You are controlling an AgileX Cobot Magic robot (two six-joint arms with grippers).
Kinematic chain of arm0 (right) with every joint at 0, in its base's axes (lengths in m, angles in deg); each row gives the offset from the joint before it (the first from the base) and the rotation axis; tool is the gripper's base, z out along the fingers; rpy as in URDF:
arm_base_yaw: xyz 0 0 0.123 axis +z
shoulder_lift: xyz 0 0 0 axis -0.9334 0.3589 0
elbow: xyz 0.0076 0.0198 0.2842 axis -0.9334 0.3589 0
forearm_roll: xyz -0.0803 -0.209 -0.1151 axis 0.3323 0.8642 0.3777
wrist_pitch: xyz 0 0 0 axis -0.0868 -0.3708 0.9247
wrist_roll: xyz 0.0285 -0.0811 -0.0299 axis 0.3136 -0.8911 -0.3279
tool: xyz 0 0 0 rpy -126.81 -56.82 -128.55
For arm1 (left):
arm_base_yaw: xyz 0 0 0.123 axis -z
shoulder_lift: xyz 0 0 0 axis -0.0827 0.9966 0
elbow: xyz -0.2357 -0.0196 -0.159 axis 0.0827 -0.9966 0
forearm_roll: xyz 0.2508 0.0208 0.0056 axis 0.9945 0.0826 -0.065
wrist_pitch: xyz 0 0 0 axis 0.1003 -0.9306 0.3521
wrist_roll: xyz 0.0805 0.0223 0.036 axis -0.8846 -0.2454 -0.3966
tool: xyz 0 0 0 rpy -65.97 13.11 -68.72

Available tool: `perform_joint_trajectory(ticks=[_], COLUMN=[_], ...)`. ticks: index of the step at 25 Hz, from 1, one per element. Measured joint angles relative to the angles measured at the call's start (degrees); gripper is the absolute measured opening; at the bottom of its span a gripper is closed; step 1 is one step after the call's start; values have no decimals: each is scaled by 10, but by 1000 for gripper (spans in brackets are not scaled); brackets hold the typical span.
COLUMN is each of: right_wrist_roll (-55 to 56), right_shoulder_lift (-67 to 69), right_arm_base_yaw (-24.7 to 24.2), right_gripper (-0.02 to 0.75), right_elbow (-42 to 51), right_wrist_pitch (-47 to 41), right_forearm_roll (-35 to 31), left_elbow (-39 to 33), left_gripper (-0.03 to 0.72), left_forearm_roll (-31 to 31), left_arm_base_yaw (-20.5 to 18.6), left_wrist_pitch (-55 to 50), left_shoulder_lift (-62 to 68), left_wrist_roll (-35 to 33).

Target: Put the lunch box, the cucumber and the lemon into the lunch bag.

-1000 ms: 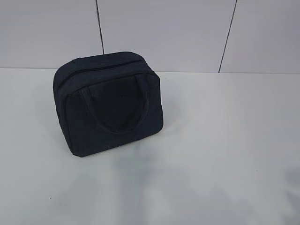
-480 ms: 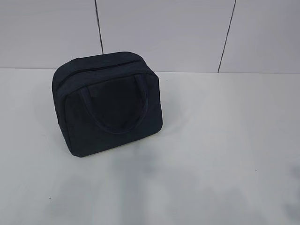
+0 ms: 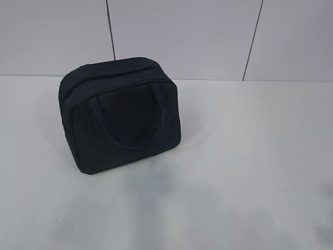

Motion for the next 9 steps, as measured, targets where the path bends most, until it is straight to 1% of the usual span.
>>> perform_joint_trajectory(ticks=[9], right_wrist_roll=[0], right_shoulder_lift=[0], right_arm_base_yaw=[0], right_gripper=[420], right_elbow=[0], right_wrist_pitch=[0], right_forearm_roll=[0], left_elbow=[0], left_gripper=[465], left_forearm_roll=[0], left_arm_base_yaw=[0], left_wrist_pitch=[0], left_shoulder_lift=[0], left_wrist_roll=[0])
